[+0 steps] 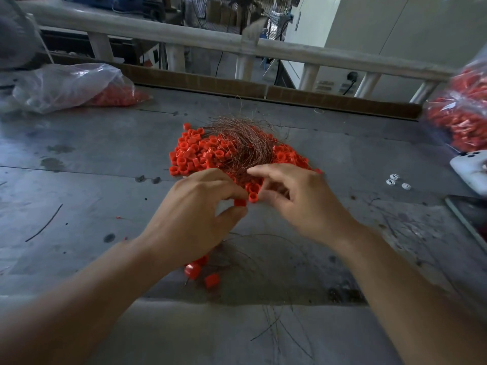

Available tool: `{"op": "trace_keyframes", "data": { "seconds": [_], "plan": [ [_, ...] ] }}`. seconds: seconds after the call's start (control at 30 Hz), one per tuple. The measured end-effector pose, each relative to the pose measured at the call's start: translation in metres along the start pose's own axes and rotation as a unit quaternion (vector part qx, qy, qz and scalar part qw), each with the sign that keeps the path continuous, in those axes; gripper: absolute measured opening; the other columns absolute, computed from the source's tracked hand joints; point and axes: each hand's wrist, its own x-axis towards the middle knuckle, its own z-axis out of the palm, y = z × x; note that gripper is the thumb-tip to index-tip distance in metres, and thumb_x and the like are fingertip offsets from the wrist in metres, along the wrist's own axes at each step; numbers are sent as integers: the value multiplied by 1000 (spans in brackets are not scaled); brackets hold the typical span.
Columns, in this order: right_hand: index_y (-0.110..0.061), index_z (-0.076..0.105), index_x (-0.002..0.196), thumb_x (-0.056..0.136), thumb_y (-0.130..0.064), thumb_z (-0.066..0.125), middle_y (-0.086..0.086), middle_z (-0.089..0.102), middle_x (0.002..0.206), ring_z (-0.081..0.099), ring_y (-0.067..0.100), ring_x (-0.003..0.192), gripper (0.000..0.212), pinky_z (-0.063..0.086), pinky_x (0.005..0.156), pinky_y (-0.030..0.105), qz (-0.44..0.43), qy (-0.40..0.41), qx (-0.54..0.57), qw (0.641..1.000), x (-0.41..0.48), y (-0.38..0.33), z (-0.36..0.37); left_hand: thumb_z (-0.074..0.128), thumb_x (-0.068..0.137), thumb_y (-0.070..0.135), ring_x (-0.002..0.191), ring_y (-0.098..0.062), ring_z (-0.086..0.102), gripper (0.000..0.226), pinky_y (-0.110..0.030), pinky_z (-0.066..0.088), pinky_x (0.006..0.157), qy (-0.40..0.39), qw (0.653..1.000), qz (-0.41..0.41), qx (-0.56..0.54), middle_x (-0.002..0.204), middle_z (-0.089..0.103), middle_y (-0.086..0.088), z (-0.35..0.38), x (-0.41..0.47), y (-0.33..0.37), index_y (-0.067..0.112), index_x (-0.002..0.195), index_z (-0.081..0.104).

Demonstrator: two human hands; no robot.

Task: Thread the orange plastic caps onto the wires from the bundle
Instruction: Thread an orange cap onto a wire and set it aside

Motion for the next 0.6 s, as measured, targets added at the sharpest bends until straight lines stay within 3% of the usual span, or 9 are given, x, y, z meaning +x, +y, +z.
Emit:
{"op": "trace_keyframes", "data": {
  "seconds": [0.13, 0.2, 0.27, 0.43, 0.6],
  "plan": [
    [-14, 68, 107, 84, -13, 64, -2, 62, 88, 53, 5, 79, 23, 42, 72, 15, -50, -25, -8, 998, -1, -3, 8, 62, 74, 26, 80, -8, 58, 23, -21, 44, 72, -20, 1000, 14, 2, 88, 66, 5, -1, -1, 5, 16, 90, 74],
    [-12, 71, 99, 82, -13, 65, 3, 66, 86, 57, 9, 80, 17, 44, 73, 20, -55, -1, 2, 999, -1, -2, 7, 62, 74, 26, 81, -8, 58, 23, -19, 43, 73, -22, 1000, 17, 5, 88, 66, 4, -1, -2, 4, 16, 91, 74],
    [-12, 72, 95, 80, -11, 67, 3, 65, 84, 56, 8, 78, 16, 44, 73, 15, -50, 27, 6, 998, 1, 0, 5, 62, 73, 25, 81, -6, 55, 23, -14, 39, 73, -18, 1000, 18, 19, 88, 66, 4, 0, -1, 1, 16, 90, 74],
    [-11, 72, 93, 78, -7, 68, -5, 61, 88, 57, 0, 78, 16, 41, 77, 5, -49, 136, 38, 989, 4, 5, -9, 76, 71, 8, 79, -18, 60, 16, -24, 40, 74, -36, 996, 6, 81, 89, 69, -6, -2, 4, -16, 9, 87, 74],
    [-24, 63, 96, 83, -12, 63, -17, 65, 84, 65, 0, 80, 18, 51, 74, 15, -33, 263, 158, 951, 4, 5, -25, 71, 78, 13, 85, -20, 59, 17, -26, 40, 74, -27, 993, -54, 101, 98, 67, -4, -7, 8, -34, 11, 95, 73]
  ]
}}
